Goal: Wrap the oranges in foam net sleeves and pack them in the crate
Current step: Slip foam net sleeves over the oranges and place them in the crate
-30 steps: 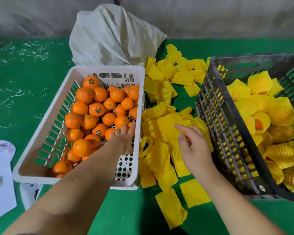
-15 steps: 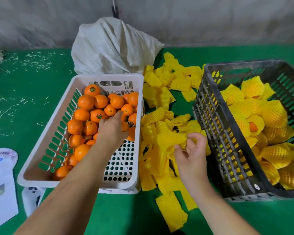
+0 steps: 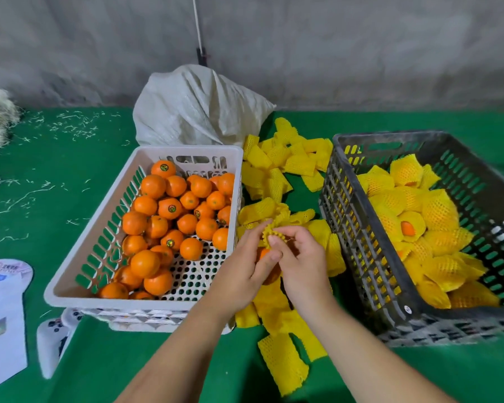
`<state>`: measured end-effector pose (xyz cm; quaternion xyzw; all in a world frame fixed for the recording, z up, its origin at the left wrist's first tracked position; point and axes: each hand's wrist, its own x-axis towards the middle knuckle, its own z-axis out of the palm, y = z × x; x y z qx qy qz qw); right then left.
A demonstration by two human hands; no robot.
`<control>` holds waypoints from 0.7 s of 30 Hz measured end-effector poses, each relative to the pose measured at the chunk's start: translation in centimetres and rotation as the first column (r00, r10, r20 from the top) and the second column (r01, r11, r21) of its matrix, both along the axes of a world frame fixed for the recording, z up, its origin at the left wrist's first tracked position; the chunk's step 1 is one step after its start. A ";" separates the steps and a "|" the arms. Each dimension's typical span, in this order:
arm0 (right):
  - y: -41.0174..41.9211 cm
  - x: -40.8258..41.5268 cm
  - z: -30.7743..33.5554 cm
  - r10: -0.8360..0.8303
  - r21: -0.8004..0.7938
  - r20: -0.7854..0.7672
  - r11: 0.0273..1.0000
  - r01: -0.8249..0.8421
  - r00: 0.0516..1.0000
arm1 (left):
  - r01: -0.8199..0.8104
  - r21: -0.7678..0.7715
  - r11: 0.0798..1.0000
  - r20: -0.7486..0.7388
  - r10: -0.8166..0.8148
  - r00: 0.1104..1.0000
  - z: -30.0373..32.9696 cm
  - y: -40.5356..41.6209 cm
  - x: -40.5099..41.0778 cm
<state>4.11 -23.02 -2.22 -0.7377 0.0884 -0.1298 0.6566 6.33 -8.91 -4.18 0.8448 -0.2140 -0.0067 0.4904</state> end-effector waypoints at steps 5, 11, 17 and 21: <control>0.1 0.4 -0.2 -0.113 0.096 -0.074 0.988 0.120 0.991 | -0.173 -0.141 0.975 -0.017 0.172 0.985 0.0 -1.1 -0.3; 0.1 0.0 -0.8 -0.130 -0.094 0.020 0.987 0.131 0.991 | -0.123 -0.372 0.920 -0.157 0.068 0.985 0.6 -0.5 0.3; -0.9 0.7 -0.8 -0.167 -0.113 0.006 0.980 0.166 0.986 | 0.038 0.057 0.998 0.029 -0.040 0.999 -0.3 0.5 0.2; -1.8 1.1 -1.1 -0.237 -0.101 0.007 0.966 0.237 0.971 | 0.050 -0.093 0.994 0.027 -0.047 0.999 -0.7 0.7 0.1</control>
